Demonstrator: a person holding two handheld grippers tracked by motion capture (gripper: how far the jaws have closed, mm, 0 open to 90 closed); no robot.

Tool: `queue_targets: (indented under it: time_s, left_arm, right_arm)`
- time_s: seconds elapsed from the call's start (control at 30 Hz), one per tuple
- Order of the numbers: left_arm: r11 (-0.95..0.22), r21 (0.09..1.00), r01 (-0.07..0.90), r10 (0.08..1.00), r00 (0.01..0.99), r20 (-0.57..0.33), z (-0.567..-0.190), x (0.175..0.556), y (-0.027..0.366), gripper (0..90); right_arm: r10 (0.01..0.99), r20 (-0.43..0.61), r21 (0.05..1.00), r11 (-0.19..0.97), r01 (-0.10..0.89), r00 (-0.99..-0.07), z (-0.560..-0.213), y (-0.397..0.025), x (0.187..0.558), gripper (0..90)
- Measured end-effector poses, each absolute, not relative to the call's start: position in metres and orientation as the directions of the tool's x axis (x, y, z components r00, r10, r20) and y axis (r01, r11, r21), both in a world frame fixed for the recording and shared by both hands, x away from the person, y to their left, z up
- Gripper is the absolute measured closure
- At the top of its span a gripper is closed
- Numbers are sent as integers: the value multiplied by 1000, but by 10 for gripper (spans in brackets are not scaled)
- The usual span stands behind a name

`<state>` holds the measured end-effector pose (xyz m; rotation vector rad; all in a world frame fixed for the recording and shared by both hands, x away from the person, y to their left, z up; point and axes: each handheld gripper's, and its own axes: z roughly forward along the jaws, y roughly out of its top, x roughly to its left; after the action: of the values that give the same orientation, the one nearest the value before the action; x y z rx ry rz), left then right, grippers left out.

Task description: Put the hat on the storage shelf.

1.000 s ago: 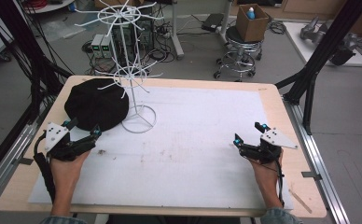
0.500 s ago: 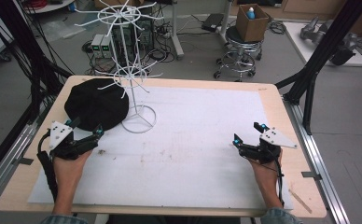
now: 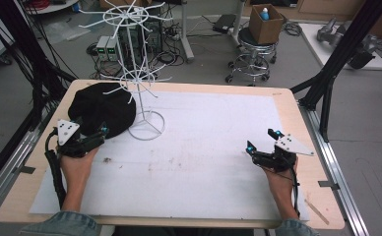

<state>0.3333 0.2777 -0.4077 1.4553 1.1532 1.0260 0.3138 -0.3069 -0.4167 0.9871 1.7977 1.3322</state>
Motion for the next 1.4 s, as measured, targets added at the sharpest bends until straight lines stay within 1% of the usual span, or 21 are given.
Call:
queue_targets:
  time_s: [0.33,0.43,0.67,0.73,0.8,0.83,0.9,1.03,1.1,1.3,1.4]
  left_arm:
    - [-143,984,108,981,146,127,-396,365,275,165]
    - [-109,988,113,987,133,94,-395,373,279,166]
    - [-131,984,116,984,133,116,-395,391,278,168]
    - [-152,983,104,982,126,139,-394,396,278,166]
    - [-143,984,103,984,123,130,-392,400,280,167]
    - [-130,986,107,985,126,117,-391,403,280,167]
    - [-132,986,106,985,124,119,-391,406,280,166]
    - [-159,977,145,983,120,142,-395,417,278,167]
    - [-158,976,148,982,126,139,-395,419,278,164]
    - [-201,965,171,975,130,180,-402,428,275,171]
    - [-201,962,182,975,128,180,-405,430,276,184]
  right_arm:
    - [873,-82,965,191,181,-481,-418,-307,315,110]
    - [873,-78,965,187,182,-482,-418,-307,315,110]
    - [869,-72,964,186,188,-490,-419,-307,317,110]
    - [868,-77,964,190,186,-490,-419,-307,317,110]
    - [868,-76,964,189,186,-490,-419,-307,317,110]
    - [868,-75,964,189,187,-490,-419,-307,317,110]
    - [868,-73,964,188,188,-491,-419,-307,317,110]
    - [867,-73,964,188,189,-492,-419,-307,318,110]
    - [867,-71,964,187,189,-493,-420,-307,317,110]
    - [865,-69,963,188,193,-497,-420,-307,318,110]
    - [865,-72,964,189,188,-496,-420,-308,319,110]
